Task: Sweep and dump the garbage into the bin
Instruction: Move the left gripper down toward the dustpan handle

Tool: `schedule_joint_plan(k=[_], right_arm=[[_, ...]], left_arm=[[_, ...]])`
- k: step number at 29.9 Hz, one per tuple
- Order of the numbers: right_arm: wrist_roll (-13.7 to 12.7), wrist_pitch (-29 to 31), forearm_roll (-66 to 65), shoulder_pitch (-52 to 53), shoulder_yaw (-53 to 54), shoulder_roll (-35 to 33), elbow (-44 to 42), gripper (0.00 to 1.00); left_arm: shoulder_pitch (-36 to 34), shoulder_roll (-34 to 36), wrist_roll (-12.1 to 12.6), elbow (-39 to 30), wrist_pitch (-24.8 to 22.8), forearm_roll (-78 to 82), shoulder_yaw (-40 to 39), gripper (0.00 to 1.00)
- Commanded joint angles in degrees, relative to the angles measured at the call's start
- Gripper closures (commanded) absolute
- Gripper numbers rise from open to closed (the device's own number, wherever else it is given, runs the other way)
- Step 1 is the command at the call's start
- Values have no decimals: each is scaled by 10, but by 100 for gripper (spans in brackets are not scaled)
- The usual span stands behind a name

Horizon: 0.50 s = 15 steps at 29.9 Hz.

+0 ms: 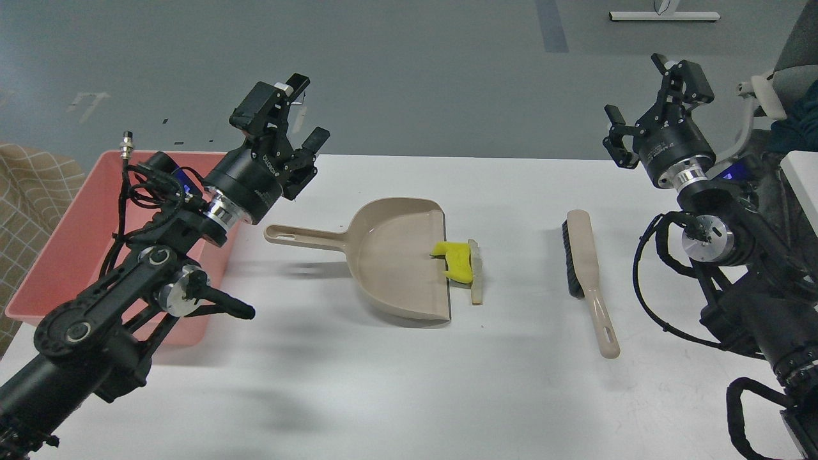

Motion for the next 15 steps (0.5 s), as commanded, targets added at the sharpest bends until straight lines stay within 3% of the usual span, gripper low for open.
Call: schedule_joint_plan(k=[1, 3, 6, 15], right_arm=[[0, 0, 0, -2, 1, 1, 0, 0], [0, 0, 0, -3, 1, 8, 0, 0], [0, 0, 0, -3, 1, 9, 1, 0], [0, 1, 0, -3, 1, 9, 1, 0]], left_arm=[[38, 22, 13, -49, 22, 46, 1, 2], [72, 46, 29, -88, 26, 57, 1, 2], [111, 57, 31, -112, 26, 77, 1, 2], [184, 49, 47, -108, 27, 263, 3, 2]])
